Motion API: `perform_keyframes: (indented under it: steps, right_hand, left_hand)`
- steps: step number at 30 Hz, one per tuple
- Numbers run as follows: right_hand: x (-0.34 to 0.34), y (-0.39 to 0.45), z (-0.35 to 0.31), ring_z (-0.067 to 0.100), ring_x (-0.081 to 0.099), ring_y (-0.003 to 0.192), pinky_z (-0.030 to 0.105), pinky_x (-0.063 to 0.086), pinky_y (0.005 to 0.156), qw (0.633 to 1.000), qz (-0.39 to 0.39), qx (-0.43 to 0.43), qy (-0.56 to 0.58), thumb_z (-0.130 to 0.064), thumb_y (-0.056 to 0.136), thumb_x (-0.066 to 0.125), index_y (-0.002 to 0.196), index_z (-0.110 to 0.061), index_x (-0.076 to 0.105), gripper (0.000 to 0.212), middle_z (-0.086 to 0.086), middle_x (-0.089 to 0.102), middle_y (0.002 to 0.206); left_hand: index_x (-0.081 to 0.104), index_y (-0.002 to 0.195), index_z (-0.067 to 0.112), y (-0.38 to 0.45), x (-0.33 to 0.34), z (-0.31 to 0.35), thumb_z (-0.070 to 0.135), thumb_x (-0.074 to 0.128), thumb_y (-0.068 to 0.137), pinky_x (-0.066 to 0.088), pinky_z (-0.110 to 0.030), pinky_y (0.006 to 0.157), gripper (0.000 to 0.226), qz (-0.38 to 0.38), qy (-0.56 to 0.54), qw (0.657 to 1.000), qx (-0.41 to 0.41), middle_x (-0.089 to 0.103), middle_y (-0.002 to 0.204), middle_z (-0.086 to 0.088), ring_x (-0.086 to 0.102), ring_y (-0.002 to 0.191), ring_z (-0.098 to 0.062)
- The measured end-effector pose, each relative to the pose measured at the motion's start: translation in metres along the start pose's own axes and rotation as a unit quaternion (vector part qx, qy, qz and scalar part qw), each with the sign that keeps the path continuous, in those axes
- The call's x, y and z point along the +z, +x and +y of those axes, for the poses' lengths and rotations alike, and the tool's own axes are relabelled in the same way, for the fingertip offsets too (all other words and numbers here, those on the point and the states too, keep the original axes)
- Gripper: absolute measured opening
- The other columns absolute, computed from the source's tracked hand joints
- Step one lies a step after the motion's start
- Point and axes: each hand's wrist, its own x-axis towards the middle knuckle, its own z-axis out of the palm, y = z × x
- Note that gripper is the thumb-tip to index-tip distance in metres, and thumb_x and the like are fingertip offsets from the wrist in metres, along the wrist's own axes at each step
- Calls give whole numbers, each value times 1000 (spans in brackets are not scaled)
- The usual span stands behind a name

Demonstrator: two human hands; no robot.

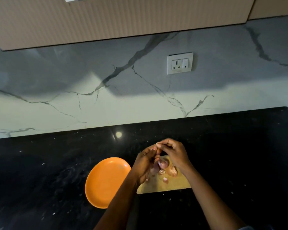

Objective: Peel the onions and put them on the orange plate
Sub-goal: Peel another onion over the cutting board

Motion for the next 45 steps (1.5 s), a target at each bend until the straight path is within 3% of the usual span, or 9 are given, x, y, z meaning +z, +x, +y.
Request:
perform_keyframes:
  steps: [2,6,14,18,22,27,37,41,45]
  right_hand:
    - [-1,10,4,13,72,89,31,56,83,1000,-4,-1,-3,-18,90,74,87,-26,75,9,-4,76,87]
    - [-2,23,9,14,71,94,36,56,87,1000,-15,6,1,-25,93,71,93,-23,75,5,-3,75,92]
    - [4,36,5,8,68,105,22,53,91,998,-66,-10,11,-20,94,69,104,-28,74,14,-8,75,106]
    - [7,43,2,8,69,98,21,53,86,998,-59,-20,-17,-16,87,77,96,-27,76,14,-7,76,99]
    - [11,45,6,4,69,86,23,52,79,999,-15,-21,-38,-16,86,78,85,-31,73,16,-12,75,88]
    - [14,42,11,8,69,85,27,55,77,999,18,-17,-29,-18,88,76,85,-29,72,13,-8,74,86]
    - [11,32,13,15,69,94,31,54,86,1000,1,13,13,-16,91,72,91,-22,74,7,-1,75,92]
    - [8,27,13,12,69,101,24,53,90,999,-6,26,18,-18,93,70,100,-17,75,9,-2,75,98]
    - [8,23,10,2,66,102,13,48,86,998,-40,12,-44,-21,89,75,107,-23,76,18,-8,74,104]
  left_hand:
    - [70,110,4,10,-5,1,19,59,90,50,-19,69,27,-1,1,1000,1,62,85,-4,55,73,-9]
    - [68,101,4,23,-13,4,18,57,91,54,-19,70,20,-14,-6,1000,-9,63,84,-6,60,71,-8]
    - [63,120,5,41,-29,20,22,44,106,56,-23,77,29,-9,28,999,-19,69,91,-7,66,78,-11]
    - [64,118,6,47,-35,24,26,43,107,52,-23,73,32,-8,61,998,-27,64,90,-7,59,76,-10]
    - [53,125,2,51,-33,24,22,44,107,54,-21,71,28,-5,69,997,-24,64,90,-6,61,74,-9]
    - [59,109,7,50,-28,25,24,44,106,54,-20,69,23,-34,56,997,-33,65,83,-4,61,70,-7]
    - [60,109,6,52,-35,26,30,42,106,50,-18,62,30,-61,63,993,-79,62,84,-8,53,68,-10]
    - [64,105,8,52,-35,22,33,36,109,47,-20,61,37,-50,112,990,-76,63,82,-8,52,67,-11]
    - [65,103,8,52,-39,20,36,37,108,43,-22,60,40,-47,138,987,-68,61,81,-7,52,67,-11]
